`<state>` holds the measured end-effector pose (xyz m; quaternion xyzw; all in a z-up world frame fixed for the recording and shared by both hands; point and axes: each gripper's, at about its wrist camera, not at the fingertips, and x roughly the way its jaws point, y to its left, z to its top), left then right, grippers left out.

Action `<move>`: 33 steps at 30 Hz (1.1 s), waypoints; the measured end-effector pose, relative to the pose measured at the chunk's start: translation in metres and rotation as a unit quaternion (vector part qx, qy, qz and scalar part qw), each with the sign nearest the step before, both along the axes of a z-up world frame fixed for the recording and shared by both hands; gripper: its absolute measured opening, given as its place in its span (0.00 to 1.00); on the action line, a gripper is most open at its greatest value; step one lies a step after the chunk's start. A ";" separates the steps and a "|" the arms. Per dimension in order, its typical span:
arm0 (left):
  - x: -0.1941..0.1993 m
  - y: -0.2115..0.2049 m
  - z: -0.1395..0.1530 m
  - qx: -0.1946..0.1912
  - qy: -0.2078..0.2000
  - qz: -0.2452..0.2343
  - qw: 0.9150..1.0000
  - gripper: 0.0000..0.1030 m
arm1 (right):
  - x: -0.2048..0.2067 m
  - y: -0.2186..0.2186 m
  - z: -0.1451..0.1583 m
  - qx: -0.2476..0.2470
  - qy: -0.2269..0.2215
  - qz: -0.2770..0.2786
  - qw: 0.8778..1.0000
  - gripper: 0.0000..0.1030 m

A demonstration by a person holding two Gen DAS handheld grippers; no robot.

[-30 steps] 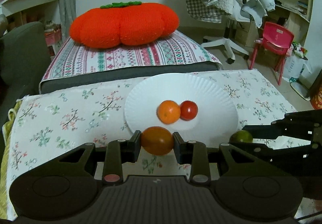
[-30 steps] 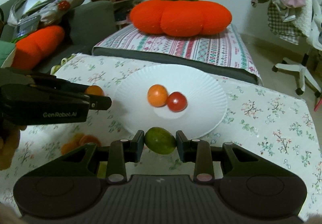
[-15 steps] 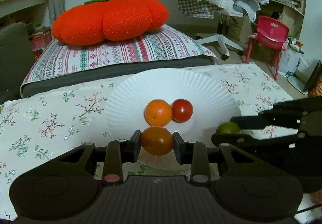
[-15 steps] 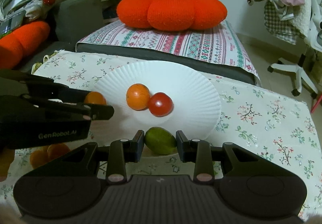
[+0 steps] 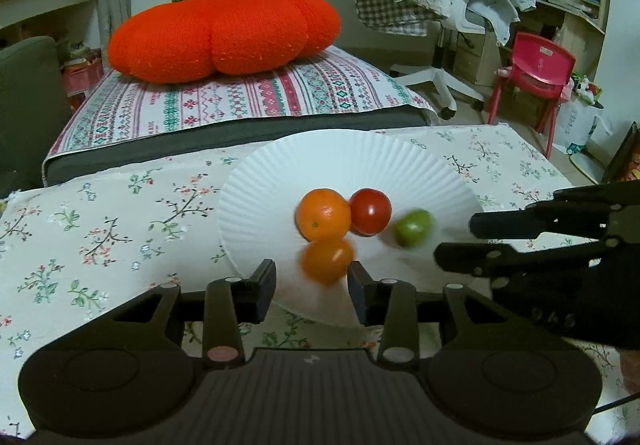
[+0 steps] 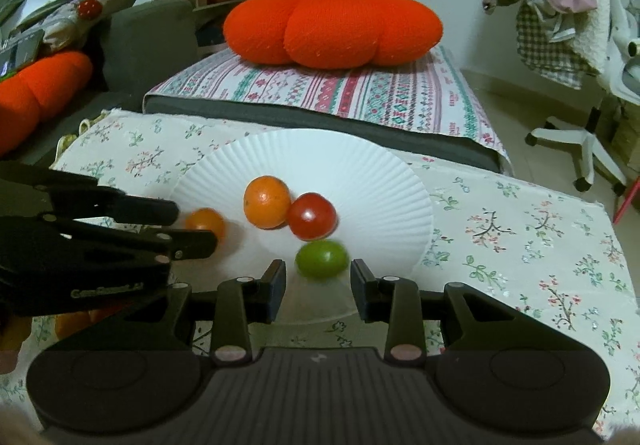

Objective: Organize fruits
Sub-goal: 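Carry both fruits onto the white plate and open both tools, then move both tools back to the remaining fruit cluster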

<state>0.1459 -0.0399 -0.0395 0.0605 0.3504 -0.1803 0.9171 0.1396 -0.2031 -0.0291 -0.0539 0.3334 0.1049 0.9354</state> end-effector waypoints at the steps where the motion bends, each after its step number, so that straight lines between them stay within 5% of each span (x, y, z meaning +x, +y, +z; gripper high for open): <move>1: -0.001 0.003 0.001 -0.001 0.002 0.000 1.000 0.16 | -0.001 -0.001 0.001 0.002 0.001 -0.001 1.000 0.32; 10: -0.016 0.035 0.018 0.001 0.006 0.018 1.000 0.16 | -0.012 -0.002 0.010 0.009 0.010 -0.002 1.000 0.37; 18: -0.042 0.056 0.033 0.000 0.012 0.020 1.000 0.20 | -0.027 0.003 0.029 0.020 0.023 0.022 0.999 0.67; 21: -0.052 0.060 0.038 0.004 0.014 0.020 1.000 0.26 | -0.036 0.009 0.036 0.012 0.021 0.035 0.999 0.80; 26: -0.069 0.066 0.044 0.007 0.013 0.032 0.999 0.54 | -0.052 0.020 0.044 0.009 0.022 0.059 0.998 0.90; 33: -0.083 0.067 0.046 0.007 0.014 0.041 0.999 0.72 | -0.074 0.034 0.047 0.004 0.043 0.099 0.994 0.98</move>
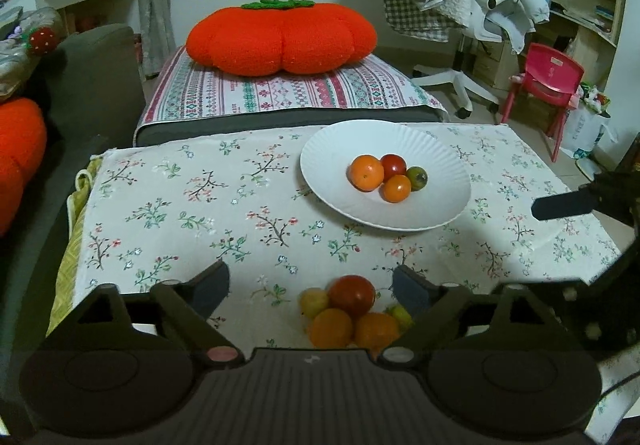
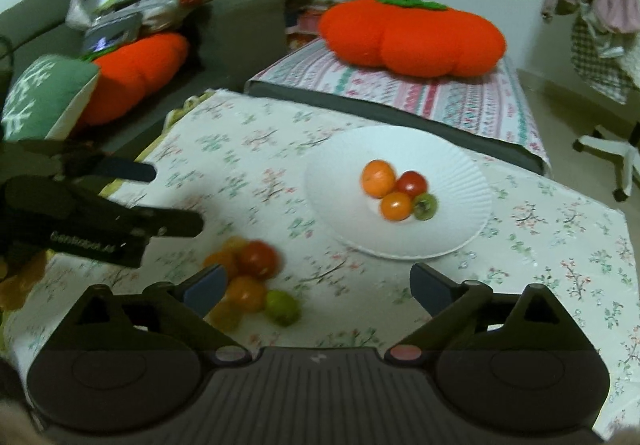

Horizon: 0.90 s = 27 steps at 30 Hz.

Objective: Organize fruits
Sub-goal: 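Move both tools back to the remaining fruit cluster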

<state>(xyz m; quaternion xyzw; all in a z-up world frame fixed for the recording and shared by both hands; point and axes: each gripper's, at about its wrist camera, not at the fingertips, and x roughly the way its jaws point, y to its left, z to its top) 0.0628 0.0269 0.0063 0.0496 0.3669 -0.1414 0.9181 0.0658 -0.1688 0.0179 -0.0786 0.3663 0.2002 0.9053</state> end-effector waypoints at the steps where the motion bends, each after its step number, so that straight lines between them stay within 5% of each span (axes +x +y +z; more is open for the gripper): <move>1: -0.002 0.000 -0.001 0.002 0.000 -0.001 1.000 0.74 | -0.003 0.002 0.000 -0.001 0.000 0.005 1.000 0.99; 27: -0.012 -0.012 -0.043 0.032 0.014 -0.062 0.997 0.80 | -0.023 0.014 -0.044 -0.049 0.031 0.071 0.996 0.91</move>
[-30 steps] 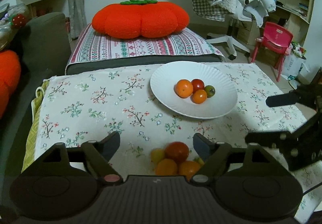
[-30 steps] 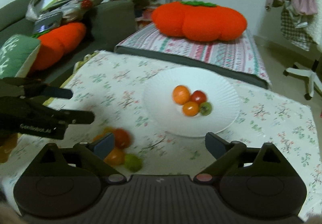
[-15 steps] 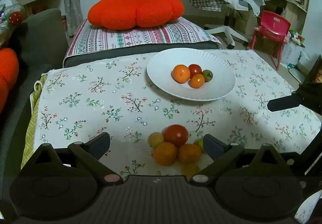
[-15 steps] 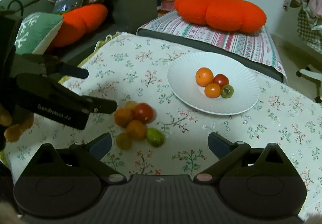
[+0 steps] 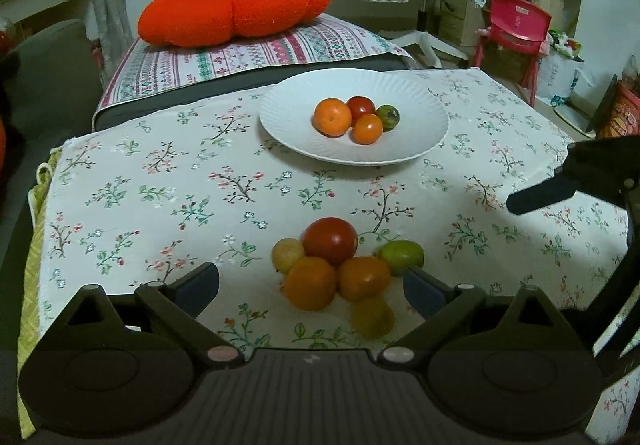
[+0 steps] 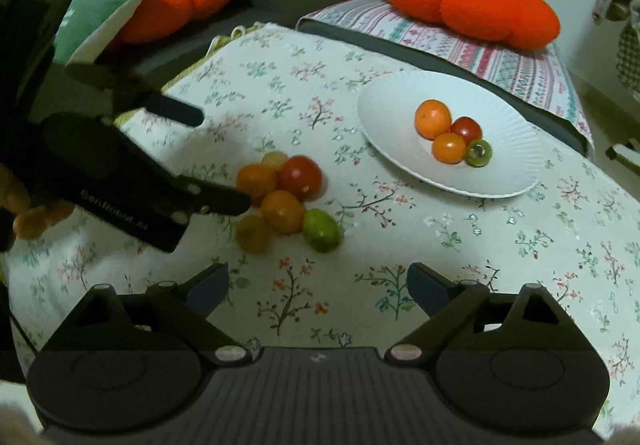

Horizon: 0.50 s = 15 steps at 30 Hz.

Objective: Organize fruits
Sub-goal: 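Move both tools back to the remaining fruit cluster, then grasp an orange with the left tool while the right tool grasps a green fruit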

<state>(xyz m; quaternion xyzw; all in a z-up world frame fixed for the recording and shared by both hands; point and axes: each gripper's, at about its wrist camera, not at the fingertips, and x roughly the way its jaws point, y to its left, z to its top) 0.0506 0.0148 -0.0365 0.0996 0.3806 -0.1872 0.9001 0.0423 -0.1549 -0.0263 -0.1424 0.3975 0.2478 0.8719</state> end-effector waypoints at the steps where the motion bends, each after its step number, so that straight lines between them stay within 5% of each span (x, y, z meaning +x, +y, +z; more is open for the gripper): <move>1: 0.002 0.000 -0.001 -0.003 0.002 0.002 1.000 0.79 | 0.000 0.001 -0.001 -0.004 -0.002 0.004 1.000 0.90; 7: 0.012 0.009 -0.011 -0.035 0.031 0.015 0.999 0.59 | 0.001 0.002 -0.004 -0.010 -0.005 0.009 1.000 0.86; 12: 0.026 0.026 -0.018 -0.096 0.059 0.056 0.992 0.53 | 0.005 -0.001 -0.007 -0.007 -0.004 0.002 1.000 0.82; 15: 0.030 0.023 -0.025 -0.094 0.067 0.055 0.992 0.42 | 0.008 -0.001 -0.009 -0.004 -0.002 -0.002 1.000 0.79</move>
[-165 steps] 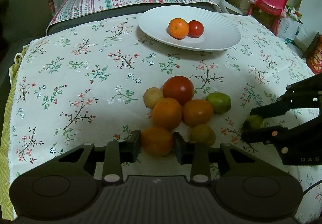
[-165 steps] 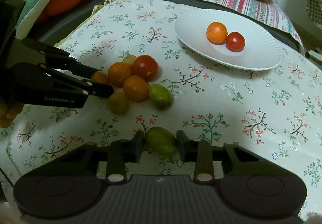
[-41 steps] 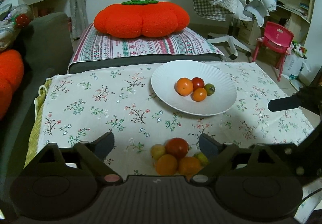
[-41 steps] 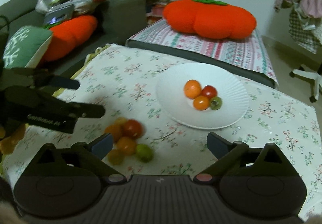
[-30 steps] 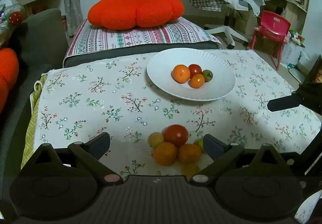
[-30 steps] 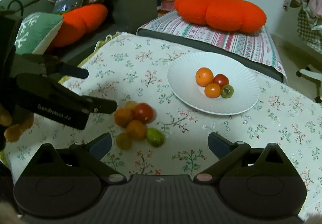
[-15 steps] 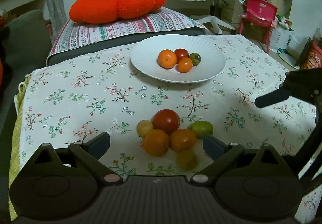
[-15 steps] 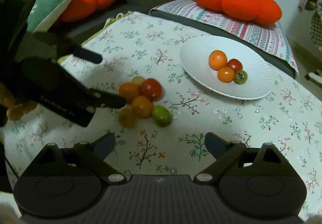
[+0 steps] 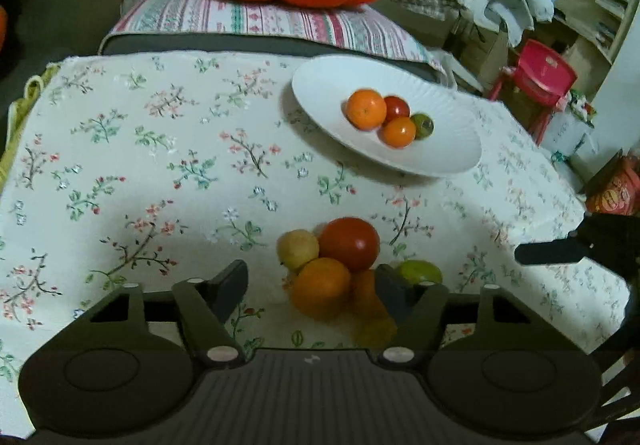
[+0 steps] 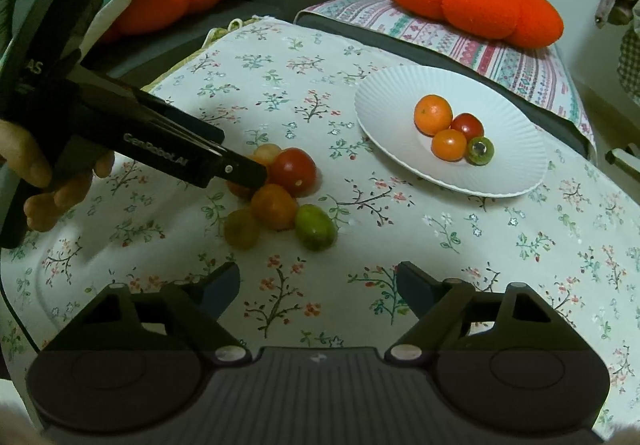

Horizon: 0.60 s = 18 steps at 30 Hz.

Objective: Organize fruits
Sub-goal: 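Grasp an orange with the left tool while the right tool grasps a green fruit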

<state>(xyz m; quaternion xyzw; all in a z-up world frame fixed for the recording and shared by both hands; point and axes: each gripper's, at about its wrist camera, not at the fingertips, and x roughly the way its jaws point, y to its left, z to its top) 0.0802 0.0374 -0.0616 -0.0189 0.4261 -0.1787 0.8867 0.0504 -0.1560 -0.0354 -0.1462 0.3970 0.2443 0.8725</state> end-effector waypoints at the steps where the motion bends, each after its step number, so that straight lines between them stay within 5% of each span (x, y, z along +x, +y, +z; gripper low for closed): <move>1: -0.001 -0.001 -0.001 -0.001 -0.004 -0.003 1.000 0.38 | 0.000 0.000 0.000 0.000 0.000 0.000 1.000 0.78; 6: 0.002 -0.004 0.000 -0.014 -0.008 -0.012 1.000 0.05 | 0.003 0.003 -0.004 0.000 0.000 0.004 1.000 0.67; 18: -0.003 -0.002 -0.004 -0.002 -0.002 -0.028 1.000 0.07 | 0.025 0.020 -0.019 -0.007 -0.011 0.016 1.000 0.47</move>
